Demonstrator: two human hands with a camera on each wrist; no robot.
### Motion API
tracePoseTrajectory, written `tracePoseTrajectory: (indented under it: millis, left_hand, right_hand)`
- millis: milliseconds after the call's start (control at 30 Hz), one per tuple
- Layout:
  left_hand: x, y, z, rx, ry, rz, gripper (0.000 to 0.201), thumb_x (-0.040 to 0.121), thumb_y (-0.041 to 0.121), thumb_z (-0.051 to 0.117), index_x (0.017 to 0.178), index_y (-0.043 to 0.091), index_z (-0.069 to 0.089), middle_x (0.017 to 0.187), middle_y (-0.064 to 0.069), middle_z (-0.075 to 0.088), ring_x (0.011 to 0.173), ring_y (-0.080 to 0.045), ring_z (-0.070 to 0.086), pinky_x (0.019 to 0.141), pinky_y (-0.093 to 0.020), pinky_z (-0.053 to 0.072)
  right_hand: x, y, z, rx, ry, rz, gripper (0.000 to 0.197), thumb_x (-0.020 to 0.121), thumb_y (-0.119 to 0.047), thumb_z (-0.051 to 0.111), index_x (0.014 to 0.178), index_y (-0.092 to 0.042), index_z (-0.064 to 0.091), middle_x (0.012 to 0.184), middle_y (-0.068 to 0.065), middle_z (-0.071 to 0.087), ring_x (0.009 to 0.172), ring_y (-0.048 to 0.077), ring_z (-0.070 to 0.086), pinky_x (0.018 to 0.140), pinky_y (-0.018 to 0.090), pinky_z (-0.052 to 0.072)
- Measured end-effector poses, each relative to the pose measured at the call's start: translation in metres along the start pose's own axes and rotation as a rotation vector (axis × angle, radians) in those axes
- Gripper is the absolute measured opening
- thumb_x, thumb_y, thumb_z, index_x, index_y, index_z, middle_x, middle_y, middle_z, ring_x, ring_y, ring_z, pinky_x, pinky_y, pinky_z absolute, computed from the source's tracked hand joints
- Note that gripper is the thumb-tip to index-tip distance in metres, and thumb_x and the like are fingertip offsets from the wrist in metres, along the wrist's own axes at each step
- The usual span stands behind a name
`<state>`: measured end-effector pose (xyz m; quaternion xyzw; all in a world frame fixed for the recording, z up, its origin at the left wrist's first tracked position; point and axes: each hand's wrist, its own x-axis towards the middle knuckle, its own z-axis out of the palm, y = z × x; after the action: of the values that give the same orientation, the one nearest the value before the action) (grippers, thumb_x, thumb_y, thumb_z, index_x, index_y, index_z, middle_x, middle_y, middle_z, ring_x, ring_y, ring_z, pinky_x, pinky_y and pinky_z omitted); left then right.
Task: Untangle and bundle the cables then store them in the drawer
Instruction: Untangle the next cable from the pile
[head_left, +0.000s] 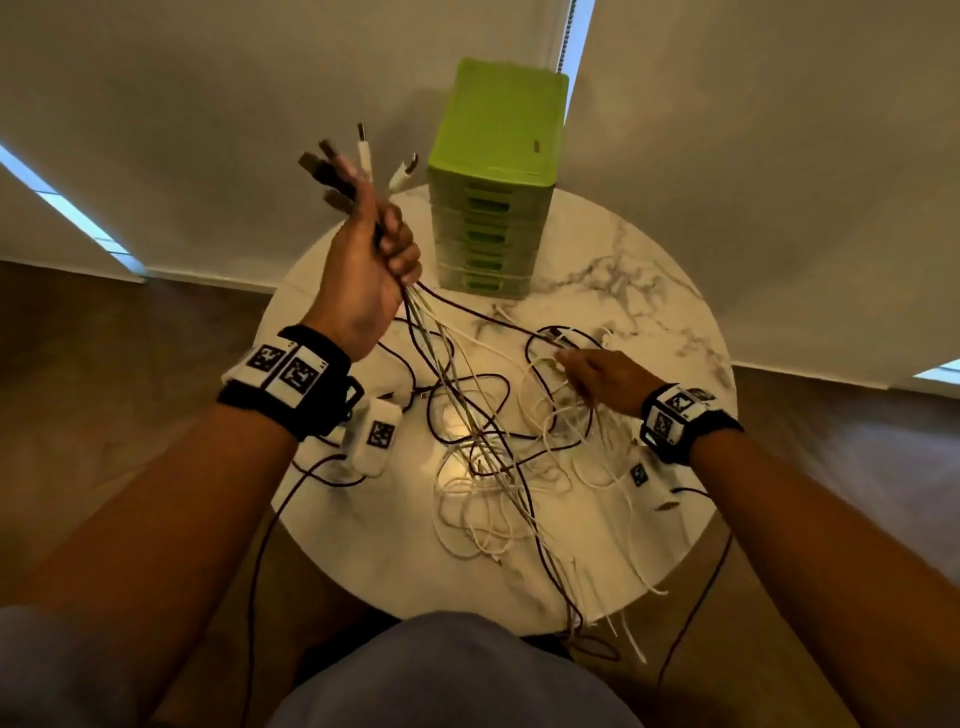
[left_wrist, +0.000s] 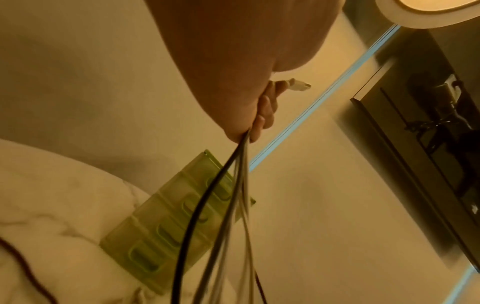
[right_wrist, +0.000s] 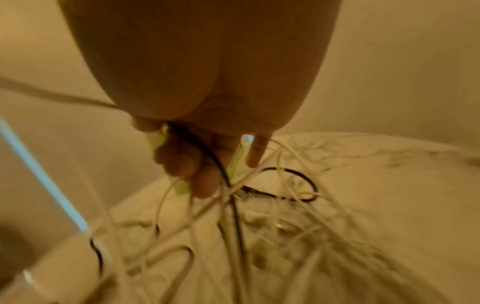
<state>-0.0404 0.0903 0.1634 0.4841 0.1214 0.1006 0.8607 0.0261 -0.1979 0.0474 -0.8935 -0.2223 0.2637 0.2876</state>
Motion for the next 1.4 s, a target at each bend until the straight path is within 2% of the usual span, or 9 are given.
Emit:
tracePoseTrajectory:
  millis: [133, 300, 400, 633, 800, 933, 1100, 1267, 1400]
  left_hand:
    - [-0.012, -0.032, -0.003, 0.279, 0.071, 0.029, 0.032, 0.095, 0.015, 0.062, 0.072, 0.024, 0.041, 0.059, 0.009, 0.034, 0.053, -0.009, 0.029, 0.054, -0.024, 0.027]
    - [-0.031, -0.063, 0.022, 0.571, 0.014, -0.142, 0.047, 0.099, 0.055, 0.053, 0.061, 0.027, 0.049, 0.055, 0.008, 0.036, 0.052, -0.014, 0.029, 0.055, -0.033, 0.023]
    - [-0.029, -0.069, 0.039, 0.511, 0.016, -0.204, 0.053, 0.097, 0.064, 0.046, 0.067, 0.025, 0.063, 0.06, 0.005, 0.05, 0.058, -0.013, 0.044, 0.058, -0.031, 0.033]
    - [-0.018, -0.056, 0.054, 0.267, 0.078, -0.06, 0.037, 0.107, 0.035, 0.045, 0.074, 0.019, 0.048, 0.054, 0.011, 0.044, 0.058, -0.013, 0.049, 0.061, -0.028, 0.04]
    - [-0.01, -0.022, 0.032, 0.0, 0.083, -0.004, 0.037, 0.109, 0.035, 0.038, 0.076, 0.02, 0.044, 0.059, 0.007, 0.031, 0.044, -0.007, 0.025, 0.046, -0.022, 0.028]
    - [-0.008, 0.002, 0.009, -0.06, 0.09, 0.041, 0.034, 0.109, 0.035, 0.04, 0.079, 0.021, 0.048, 0.058, 0.009, 0.034, 0.046, -0.005, 0.023, 0.044, -0.021, 0.022]
    - [-0.022, 0.007, 0.007, 0.104, 0.141, 0.117, 0.032, 0.106, 0.029, 0.049, 0.075, 0.02, 0.055, 0.055, 0.009, 0.042, 0.048, -0.006, 0.027, 0.049, -0.023, 0.019]
    - [-0.057, -0.039, 0.02, 0.444, 0.154, -0.046, 0.033, 0.106, 0.031, 0.049, 0.086, 0.013, 0.068, 0.064, 0.004, 0.07, 0.061, -0.013, 0.049, 0.058, -0.025, 0.036]
    - [-0.065, -0.057, 0.032, 0.323, 0.031, -0.107, 0.038, 0.107, 0.038, 0.044, 0.105, 0.017, 0.076, 0.086, -0.001, 0.072, 0.067, -0.009, 0.042, 0.056, -0.024, 0.028]
  right_hand:
    - [0.007, -0.04, -0.029, 0.001, 0.242, -0.041, 0.052, 0.104, -0.053, 0.032, 0.064, -0.024, 0.047, 0.061, -0.006, 0.053, 0.059, 0.01, 0.048, 0.062, 0.029, 0.037]
    - [-0.011, -0.099, -0.029, 0.122, 0.207, -0.281, 0.04, 0.107, -0.043, 0.032, 0.077, -0.027, 0.052, 0.067, -0.009, 0.053, 0.061, 0.0, 0.048, 0.063, 0.024, 0.037]
    - [-0.022, -0.113, -0.02, 0.068, 0.079, -0.346, 0.036, 0.107, -0.04, 0.032, 0.113, -0.023, 0.063, 0.076, -0.021, 0.057, 0.07, -0.009, 0.055, 0.068, 0.012, 0.041]
    - [-0.031, -0.07, 0.019, 0.178, -0.055, -0.305, 0.041, 0.105, -0.05, 0.03, 0.077, -0.026, 0.049, 0.068, -0.006, 0.053, 0.059, 0.014, 0.058, 0.062, 0.038, 0.057]
    - [-0.04, -0.013, 0.038, 0.21, -0.025, -0.258, 0.035, 0.109, -0.029, 0.032, 0.078, -0.022, 0.048, 0.07, -0.007, 0.048, 0.062, 0.002, 0.046, 0.066, 0.022, 0.041]
    - [-0.04, -0.004, 0.024, 0.107, -0.023, -0.22, 0.039, 0.107, -0.036, 0.032, 0.079, -0.017, 0.051, 0.066, -0.006, 0.052, 0.06, 0.009, 0.051, 0.066, 0.031, 0.044]
    - [-0.023, -0.033, -0.003, -0.031, 0.095, -0.18, 0.044, 0.106, -0.044, 0.034, 0.072, -0.021, 0.051, 0.064, -0.005, 0.054, 0.058, 0.01, 0.052, 0.064, 0.032, 0.04]
    - [-0.025, -0.098, -0.019, 0.159, 0.361, -0.278, 0.04, 0.106, -0.041, 0.036, 0.069, -0.032, 0.047, 0.063, -0.008, 0.054, 0.061, 0.013, 0.054, 0.066, 0.04, 0.049]
    - [-0.04, -0.131, -0.012, 0.152, 0.229, -0.448, 0.028, 0.108, -0.034, 0.036, 0.091, -0.042, 0.057, 0.068, -0.017, 0.056, 0.064, -0.003, 0.055, 0.064, 0.022, 0.043]
